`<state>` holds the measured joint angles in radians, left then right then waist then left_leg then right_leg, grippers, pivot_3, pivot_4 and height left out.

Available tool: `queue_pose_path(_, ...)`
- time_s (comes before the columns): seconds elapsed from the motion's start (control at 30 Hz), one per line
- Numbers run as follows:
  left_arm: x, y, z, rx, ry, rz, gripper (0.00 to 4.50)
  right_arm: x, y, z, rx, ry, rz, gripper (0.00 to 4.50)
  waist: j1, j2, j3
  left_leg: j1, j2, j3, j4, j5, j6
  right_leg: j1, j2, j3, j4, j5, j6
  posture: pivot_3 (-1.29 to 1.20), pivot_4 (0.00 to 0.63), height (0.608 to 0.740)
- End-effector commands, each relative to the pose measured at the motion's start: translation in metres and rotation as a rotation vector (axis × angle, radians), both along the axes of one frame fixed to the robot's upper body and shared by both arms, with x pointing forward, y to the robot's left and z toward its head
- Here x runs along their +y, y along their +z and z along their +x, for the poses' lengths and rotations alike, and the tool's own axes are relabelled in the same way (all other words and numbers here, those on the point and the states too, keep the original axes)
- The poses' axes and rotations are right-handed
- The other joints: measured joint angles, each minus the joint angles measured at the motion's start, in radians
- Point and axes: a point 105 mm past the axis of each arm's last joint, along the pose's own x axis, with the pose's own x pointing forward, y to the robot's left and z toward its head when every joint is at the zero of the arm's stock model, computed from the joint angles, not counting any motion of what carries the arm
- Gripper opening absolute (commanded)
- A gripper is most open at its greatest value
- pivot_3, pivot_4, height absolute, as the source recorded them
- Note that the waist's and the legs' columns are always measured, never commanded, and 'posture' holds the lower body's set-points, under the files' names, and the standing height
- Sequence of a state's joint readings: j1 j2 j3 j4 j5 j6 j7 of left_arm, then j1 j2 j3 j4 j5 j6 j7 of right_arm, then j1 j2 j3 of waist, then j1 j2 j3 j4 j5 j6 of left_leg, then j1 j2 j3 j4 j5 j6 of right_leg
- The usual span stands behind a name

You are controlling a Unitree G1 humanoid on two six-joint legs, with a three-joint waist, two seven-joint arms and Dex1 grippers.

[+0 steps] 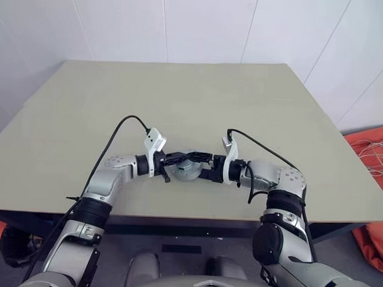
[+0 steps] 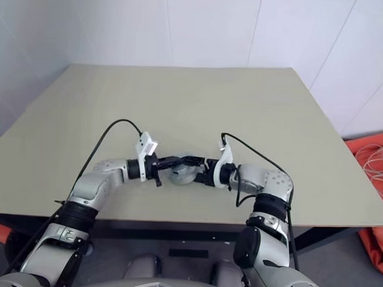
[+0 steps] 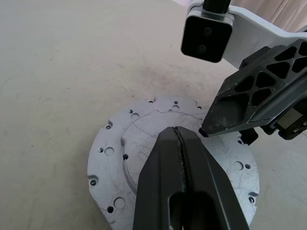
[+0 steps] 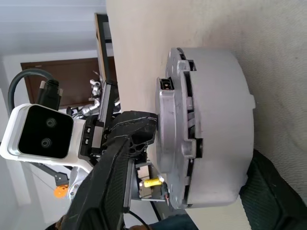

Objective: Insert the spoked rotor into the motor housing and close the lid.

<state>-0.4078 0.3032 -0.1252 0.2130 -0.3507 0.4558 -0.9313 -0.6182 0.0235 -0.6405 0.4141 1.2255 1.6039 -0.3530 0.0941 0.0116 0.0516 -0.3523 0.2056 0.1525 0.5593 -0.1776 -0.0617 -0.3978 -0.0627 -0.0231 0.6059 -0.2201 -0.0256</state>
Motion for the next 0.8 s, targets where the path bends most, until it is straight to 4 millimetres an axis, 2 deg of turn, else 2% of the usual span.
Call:
queue_pose_path(0.03, -0.0056, -0.0209, -0.0104, 0.077, -0.025, 0.039, 0.0, 0.0142, 0.0346, 0.0063, -0.111, 0.034, 0.102, 2.72, 0.0, 0.0, 0.0, 0.0, 0.0, 0.0, 0.0, 0.0, 0.0, 0.0, 0.0, 0.0, 0.0, 0.0, 0.0, 0.0, 0.0, 0.74)
queue_pose_path(0.1, -0.0059, -0.021, -0.0106, 0.078, -0.025, 0.037, 0.0, 0.013, 0.0342, 0.0069, -0.11, 0.026, 0.097, 2.11, 0.001, 0.0, 0.0, -0.001, 0.0, 0.0, 0.0, 0.0, 0.0, -0.001, 0.0, 0.0, 0.0, 0.0, 0.0, 0.0, 0.0, 0.74)
queue_pose_path(0.13, -0.0059, -0.0211, -0.0108, 0.078, -0.025, 0.037, 0.0, 0.0124, 0.0341, 0.0071, -0.111, 0.024, 0.093, 1.99, 0.001, 0.0, 0.0, -0.001, 0.0, 0.0, 0.0, 0.0, 0.0, 0.0, 0.0, 0.0, 0.0, 0.0, 0.0, 0.0, 0.0, 0.74)
queue_pose_path(0.4, -0.006, -0.0213, -0.0125, 0.079, -0.022, 0.035, 0.0, 0.0077, 0.034, 0.0073, -0.128, 0.006, 0.076, 1.98, 0.002, 0.0, 0.0, -0.001, 0.0, 0.0, 0.0, 0.0, 0.0, -0.001, 0.0, 0.0, 0.0, 0.0, 0.0, 0.0, 0.0, 0.74)
queue_pose_path(0.57, -0.0056, -0.0203, -0.0128, 0.079, -0.003, 0.016, 0.0, 0.0072, 0.0409, 0.0067, -0.152, -0.007, 0.124, 1.98, 0.003, 0.0, 0.0, -0.001, 0.0, 0.0, 0.0, 0.0, 0.0, -0.001, 0.0, 0.0, 0.0, 0.0, 0.0, 0.0, 0.0, 0.74)
queue_pose_path(0.8, 0.0028, -0.0134, -0.0109, 0.056, 0.063, -0.013, 0.0, 0.0075, 0.0409, 0.0067, -0.151, -0.024, 0.138, 1.98, 0.001, 0.0, 0.0, -0.003, 0.0, 0.0, 0.0, 0.0, 0.0, -0.003, 0.0, 0.0, 0.0, 0.0, 0.0, 0.0, 0.0, 0.74)
